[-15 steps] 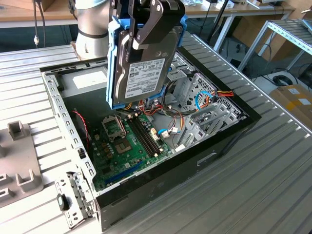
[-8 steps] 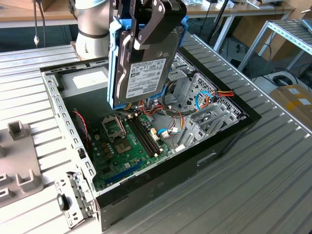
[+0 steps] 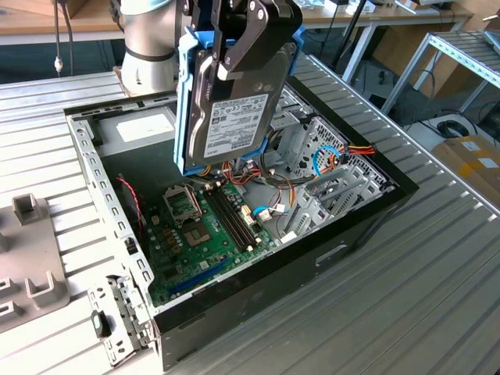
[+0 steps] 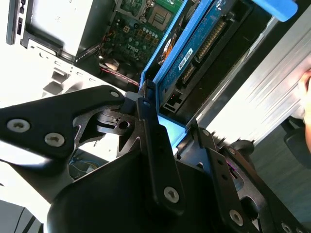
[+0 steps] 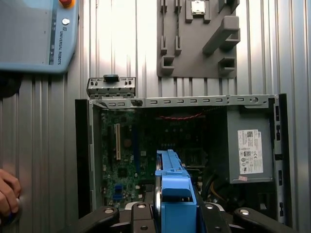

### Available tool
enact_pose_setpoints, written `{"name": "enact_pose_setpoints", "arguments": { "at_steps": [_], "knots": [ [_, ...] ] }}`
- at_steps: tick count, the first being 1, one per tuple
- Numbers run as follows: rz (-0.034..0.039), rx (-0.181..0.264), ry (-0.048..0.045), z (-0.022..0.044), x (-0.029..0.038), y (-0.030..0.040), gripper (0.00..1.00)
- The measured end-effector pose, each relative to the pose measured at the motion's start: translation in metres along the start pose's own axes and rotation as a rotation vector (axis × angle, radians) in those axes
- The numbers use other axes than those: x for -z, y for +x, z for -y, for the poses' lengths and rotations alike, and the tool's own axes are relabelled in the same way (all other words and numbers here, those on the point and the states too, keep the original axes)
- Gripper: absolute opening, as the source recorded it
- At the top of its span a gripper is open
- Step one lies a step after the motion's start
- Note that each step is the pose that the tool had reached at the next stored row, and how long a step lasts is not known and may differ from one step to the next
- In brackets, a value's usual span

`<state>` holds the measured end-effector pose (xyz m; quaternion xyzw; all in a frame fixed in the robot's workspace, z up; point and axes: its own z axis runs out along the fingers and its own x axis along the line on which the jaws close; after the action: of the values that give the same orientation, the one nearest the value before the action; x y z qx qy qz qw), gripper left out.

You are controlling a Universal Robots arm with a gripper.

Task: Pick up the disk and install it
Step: 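Pick up the disk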

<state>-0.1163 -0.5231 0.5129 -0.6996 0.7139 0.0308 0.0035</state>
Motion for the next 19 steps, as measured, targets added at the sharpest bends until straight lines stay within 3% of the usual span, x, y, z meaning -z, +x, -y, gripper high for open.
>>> {"name": "enact_pose_setpoints", "arguments": {
  "at_steps": [19],
  "knots": [
    [-0.0001,0.000,-0.0001,0.0028,-0.0002,0.0037,0.37]
  ]
}}
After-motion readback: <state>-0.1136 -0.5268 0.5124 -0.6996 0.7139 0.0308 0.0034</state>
